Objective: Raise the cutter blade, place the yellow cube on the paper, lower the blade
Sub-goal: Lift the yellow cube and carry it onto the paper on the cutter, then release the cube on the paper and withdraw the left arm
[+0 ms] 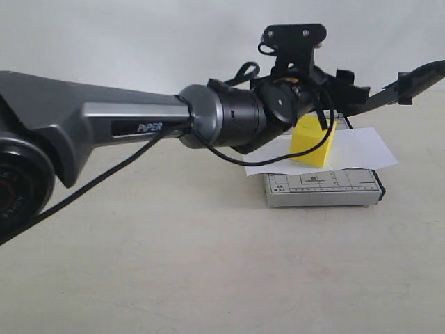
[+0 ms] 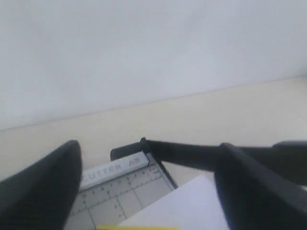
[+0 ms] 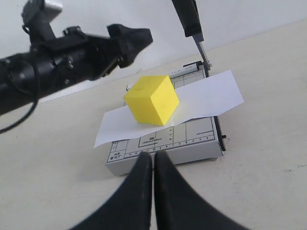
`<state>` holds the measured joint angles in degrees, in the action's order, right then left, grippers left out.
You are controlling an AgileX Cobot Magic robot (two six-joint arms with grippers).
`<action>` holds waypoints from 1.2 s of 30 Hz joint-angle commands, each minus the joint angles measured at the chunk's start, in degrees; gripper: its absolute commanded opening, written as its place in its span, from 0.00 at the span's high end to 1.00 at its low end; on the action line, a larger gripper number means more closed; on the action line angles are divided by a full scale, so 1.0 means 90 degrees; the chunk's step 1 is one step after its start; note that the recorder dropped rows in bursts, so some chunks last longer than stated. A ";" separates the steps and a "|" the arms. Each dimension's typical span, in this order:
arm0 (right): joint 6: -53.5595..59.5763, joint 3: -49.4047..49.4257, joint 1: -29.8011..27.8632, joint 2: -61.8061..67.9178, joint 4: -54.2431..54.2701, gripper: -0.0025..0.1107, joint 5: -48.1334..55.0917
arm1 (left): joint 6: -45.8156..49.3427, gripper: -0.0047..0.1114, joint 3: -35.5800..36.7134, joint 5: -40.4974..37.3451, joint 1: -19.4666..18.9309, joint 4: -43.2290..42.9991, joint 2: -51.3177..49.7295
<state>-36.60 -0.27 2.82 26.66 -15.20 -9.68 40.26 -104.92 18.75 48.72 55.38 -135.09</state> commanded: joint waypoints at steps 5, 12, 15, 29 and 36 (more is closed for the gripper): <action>-0.0018 0.0030 0.0001 -0.0009 -0.0038 0.96 -0.0042 | 0.1368 0.92 -0.0030 -0.1150 0.0048 0.0253 0.0782; 0.0003 0.0030 0.0001 -0.0009 -0.0038 0.96 -0.0042 | 0.1584 0.92 0.0623 -0.1009 0.0048 0.0253 0.1454; 0.0086 0.0030 0.0001 -0.0009 -0.0038 0.96 -0.0042 | 0.1791 0.92 0.1418 -0.0274 0.0048 0.0253 0.1881; 0.0161 0.0030 0.0001 -0.0009 -0.0038 0.96 -0.0042 | 0.2151 0.92 0.5307 -0.1788 -0.0416 -0.2192 0.5895; 0.0161 0.0030 0.0001 -0.0009 -0.0038 0.96 -0.0042 | 0.2096 0.92 0.5802 -0.3456 -0.1861 -0.2227 0.7422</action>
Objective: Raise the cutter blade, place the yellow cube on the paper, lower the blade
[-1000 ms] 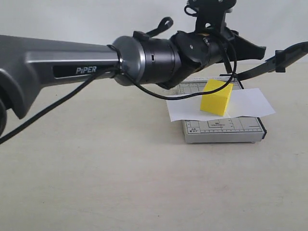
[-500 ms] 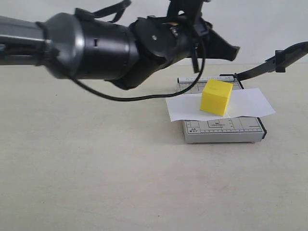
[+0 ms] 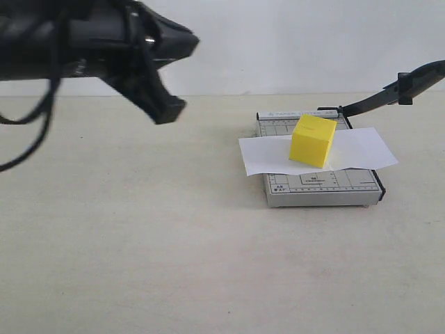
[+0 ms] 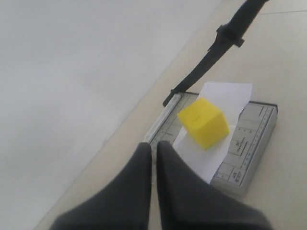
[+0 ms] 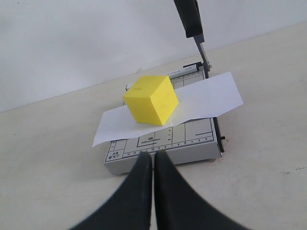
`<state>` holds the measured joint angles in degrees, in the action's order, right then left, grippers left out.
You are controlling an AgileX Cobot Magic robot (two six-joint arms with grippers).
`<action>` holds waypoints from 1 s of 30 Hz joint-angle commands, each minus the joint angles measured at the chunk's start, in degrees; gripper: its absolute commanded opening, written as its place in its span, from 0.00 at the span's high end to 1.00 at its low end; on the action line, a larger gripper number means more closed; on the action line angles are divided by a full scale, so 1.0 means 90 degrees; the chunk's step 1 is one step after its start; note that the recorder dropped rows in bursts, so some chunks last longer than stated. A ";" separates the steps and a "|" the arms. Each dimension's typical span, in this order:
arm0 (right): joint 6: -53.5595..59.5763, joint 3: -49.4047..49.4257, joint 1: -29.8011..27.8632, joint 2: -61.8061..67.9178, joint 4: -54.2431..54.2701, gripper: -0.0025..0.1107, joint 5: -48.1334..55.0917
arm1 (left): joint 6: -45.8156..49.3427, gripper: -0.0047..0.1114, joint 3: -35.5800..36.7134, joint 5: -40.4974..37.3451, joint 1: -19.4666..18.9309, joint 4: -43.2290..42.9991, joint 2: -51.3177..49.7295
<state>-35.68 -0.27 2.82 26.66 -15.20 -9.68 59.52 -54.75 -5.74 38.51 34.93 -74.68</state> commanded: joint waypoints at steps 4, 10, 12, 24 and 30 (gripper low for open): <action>0.0056 0.0030 0.0001 -0.0009 -0.0038 0.96 -0.0062 | 0.0301 0.92 0.0511 -0.1154 -0.1346 0.0919 0.1267; 0.0056 0.0030 0.0001 -0.0009 -0.0038 0.96 -0.0043 | 0.2769 0.92 0.1396 -0.1879 -0.2177 0.3628 0.1923; 0.0056 0.0030 0.0001 -0.0009 -0.0038 0.96 -0.0043 | 0.3454 0.92 0.2056 -0.1805 -0.2731 0.4520 0.2034; 0.0040 0.0030 0.0001 -0.0009 -0.0038 0.96 -0.0171 | 0.3441 0.92 0.2910 -0.1200 -0.6638 0.5373 0.2257; 0.0044 0.0030 0.0001 -0.0009 -0.0038 0.96 -0.0160 | 0.2135 0.92 0.2910 -0.1768 -0.6642 0.5373 0.3878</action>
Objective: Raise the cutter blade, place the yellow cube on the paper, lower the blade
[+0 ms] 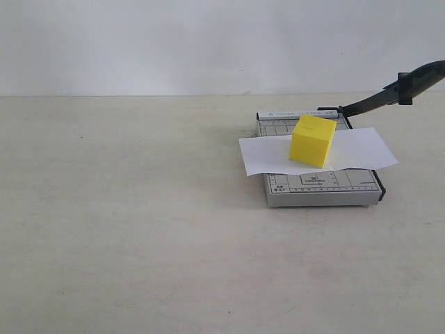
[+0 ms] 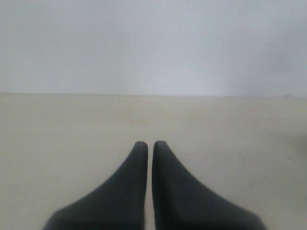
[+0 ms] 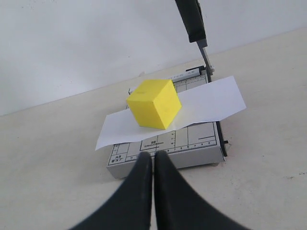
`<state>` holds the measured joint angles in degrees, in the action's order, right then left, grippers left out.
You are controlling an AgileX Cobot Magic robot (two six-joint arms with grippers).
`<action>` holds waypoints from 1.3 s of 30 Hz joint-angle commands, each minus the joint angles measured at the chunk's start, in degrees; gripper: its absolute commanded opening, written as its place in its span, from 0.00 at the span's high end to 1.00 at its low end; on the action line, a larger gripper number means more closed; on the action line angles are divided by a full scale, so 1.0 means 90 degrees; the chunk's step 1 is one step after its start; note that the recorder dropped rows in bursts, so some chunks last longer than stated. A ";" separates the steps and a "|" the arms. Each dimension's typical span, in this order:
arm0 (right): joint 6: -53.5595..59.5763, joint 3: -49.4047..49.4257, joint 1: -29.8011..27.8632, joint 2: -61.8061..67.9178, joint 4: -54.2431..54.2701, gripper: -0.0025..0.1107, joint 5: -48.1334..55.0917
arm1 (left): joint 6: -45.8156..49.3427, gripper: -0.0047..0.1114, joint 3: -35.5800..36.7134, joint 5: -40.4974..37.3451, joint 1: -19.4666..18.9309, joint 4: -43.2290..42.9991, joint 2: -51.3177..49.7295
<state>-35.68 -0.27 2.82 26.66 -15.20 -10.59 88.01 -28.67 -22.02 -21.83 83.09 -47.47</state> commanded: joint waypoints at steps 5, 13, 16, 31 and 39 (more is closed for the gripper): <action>0.0044 0.0030 0.0001 -0.0009 -0.0038 0.96 -0.0059 | -0.1305 0.92 0.0026 0.1247 0.0672 0.0023 0.1950; 0.0044 0.0030 0.0001 -0.0009 -0.0038 0.96 -0.0059 | -0.0704 0.92 0.0777 0.3301 0.1619 -0.0021 0.3540; 0.0044 0.0030 0.0001 -0.0009 -0.0038 0.96 -0.0070 | -0.0251 0.92 0.1328 0.3370 0.1619 -0.0021 0.3858; 0.0070 0.0030 0.0001 -0.0009 -0.0058 0.96 -0.0059 | -0.1169 0.92 0.3186 0.2633 0.1606 0.0231 0.4084; 0.2122 -0.0954 0.0001 -0.0009 -0.0068 0.96 -0.1717 | -0.1169 0.92 0.3186 0.2637 0.1606 0.0149 0.4084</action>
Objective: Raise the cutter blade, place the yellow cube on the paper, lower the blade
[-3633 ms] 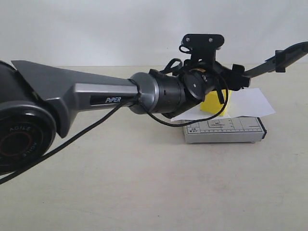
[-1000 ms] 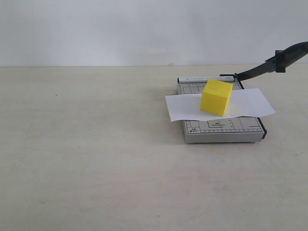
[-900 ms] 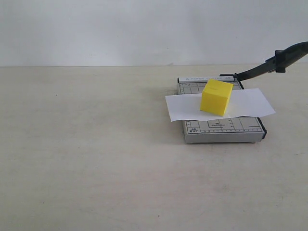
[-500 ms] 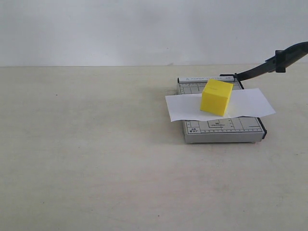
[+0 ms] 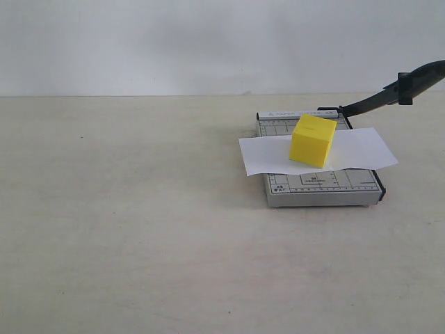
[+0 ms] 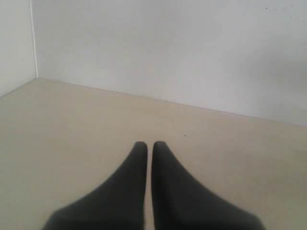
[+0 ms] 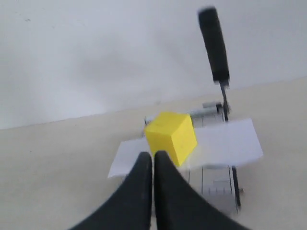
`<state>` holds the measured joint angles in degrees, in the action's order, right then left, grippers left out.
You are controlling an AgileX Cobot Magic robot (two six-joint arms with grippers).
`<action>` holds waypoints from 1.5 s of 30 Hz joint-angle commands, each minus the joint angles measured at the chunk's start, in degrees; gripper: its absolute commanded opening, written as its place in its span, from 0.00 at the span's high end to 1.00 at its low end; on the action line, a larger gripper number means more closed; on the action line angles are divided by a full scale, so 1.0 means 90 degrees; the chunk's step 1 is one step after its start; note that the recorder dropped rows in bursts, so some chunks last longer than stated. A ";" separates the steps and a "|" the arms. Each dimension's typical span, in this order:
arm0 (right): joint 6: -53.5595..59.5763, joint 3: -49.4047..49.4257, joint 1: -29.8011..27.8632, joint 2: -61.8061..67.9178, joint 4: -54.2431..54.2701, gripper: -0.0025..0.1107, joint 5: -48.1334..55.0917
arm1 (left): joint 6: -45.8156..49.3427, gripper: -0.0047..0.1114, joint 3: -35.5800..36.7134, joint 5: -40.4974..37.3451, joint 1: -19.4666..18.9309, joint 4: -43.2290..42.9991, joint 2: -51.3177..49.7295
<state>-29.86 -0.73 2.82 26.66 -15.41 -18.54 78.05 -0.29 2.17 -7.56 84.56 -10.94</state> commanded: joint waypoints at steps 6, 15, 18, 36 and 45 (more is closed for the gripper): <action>0.3713 -0.3598 0.0001 0.1204 0.0275 0.96 0.1489 | -0.0062 0.92 0.0033 -0.0073 0.0020 -0.0015 0.0025; 0.3132 -0.7342 0.0001 0.4593 0.0186 0.95 0.6847 | -0.0062 0.92 0.0033 -0.0061 0.0020 -0.0015 0.0025; 0.3469 -0.8319 0.0001 0.5405 0.0152 0.87 0.7775 | -0.0062 0.92 0.0033 -0.0046 0.0020 -0.0015 0.0025; 0.2759 -0.9403 0.0001 0.6765 0.0364 0.38 0.8958 | -0.0062 0.92 0.0033 -0.0046 0.0020 -0.0015 0.0025; 0.2646 -0.9388 0.0001 0.7008 0.0507 0.39 0.9055 | -0.0062 0.92 0.0033 -0.0046 0.0020 -0.0015 0.0025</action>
<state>-5.30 -85.60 2.82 88.94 -11.07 62.40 78.05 -0.29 2.05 -7.56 84.45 -10.94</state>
